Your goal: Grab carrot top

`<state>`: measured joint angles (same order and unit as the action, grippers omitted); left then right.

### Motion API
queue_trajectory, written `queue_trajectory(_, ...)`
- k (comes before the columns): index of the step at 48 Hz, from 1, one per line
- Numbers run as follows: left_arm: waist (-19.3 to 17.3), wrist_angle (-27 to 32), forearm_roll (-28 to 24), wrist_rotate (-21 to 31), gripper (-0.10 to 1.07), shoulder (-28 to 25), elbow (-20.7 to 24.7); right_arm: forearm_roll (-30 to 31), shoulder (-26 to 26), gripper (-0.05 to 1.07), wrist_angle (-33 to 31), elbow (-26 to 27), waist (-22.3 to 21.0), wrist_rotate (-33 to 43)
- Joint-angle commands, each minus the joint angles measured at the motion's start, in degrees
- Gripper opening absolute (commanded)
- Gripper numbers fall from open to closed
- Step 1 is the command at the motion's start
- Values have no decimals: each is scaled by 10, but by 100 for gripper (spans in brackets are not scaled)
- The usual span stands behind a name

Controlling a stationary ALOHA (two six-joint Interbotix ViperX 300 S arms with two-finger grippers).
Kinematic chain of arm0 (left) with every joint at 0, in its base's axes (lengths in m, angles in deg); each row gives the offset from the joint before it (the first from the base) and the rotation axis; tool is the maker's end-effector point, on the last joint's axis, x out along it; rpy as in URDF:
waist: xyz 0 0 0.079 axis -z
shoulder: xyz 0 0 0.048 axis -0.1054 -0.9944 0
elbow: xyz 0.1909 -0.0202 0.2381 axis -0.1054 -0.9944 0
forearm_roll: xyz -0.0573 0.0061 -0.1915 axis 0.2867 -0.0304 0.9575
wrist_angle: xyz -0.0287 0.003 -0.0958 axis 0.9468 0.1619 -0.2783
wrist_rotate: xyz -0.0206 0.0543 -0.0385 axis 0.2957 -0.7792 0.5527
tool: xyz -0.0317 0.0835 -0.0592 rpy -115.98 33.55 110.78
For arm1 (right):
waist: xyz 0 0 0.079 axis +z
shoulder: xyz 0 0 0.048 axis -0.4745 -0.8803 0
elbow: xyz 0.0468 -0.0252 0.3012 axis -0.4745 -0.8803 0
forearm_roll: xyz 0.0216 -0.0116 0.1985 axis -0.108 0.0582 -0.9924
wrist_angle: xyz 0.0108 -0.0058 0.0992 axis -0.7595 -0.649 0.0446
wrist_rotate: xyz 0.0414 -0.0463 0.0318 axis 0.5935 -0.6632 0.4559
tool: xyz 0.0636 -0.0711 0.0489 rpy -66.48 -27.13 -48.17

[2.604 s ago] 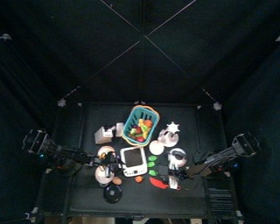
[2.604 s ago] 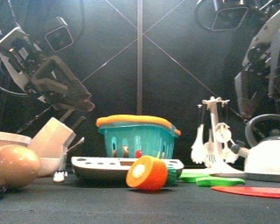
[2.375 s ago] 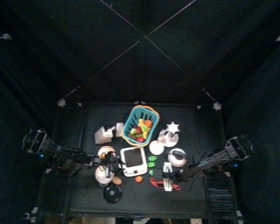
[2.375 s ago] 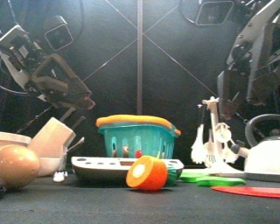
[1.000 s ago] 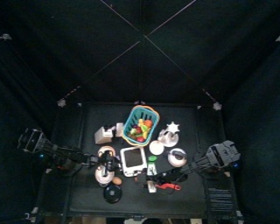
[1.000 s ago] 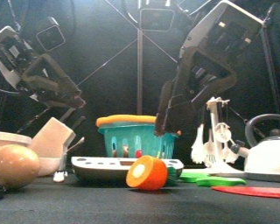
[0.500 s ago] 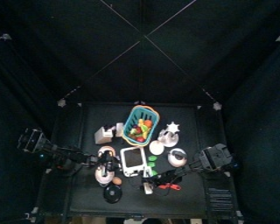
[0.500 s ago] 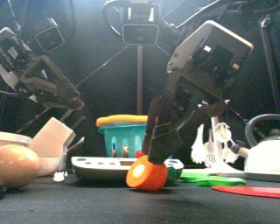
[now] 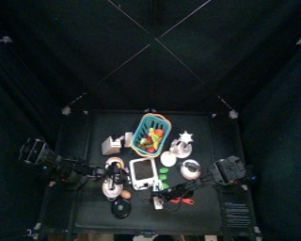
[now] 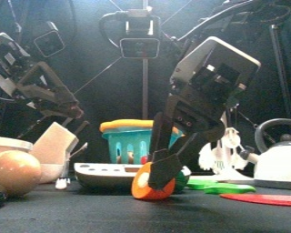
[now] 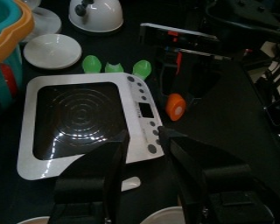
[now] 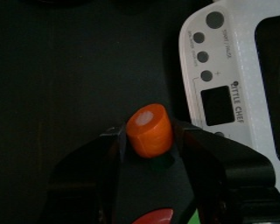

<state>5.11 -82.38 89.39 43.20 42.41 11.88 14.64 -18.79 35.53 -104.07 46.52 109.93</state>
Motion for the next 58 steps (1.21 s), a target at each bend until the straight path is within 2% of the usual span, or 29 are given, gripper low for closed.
queue_trajectory(1,0,-3,0,0,75,4,6,-4,4,79,9,11,-4,2)
queue_trajectory(15,0,-2,0,0,75,4,6,-4,-3,78,11,14,-7,1)
queue_trajectory(35,-1,-2,-2,-1,75,4,10,-4,58,78,7,1,-20,2)
queue_trajectory(58,-1,-2,0,0,75,4,9,-7,60,78,9,-3,-22,3)
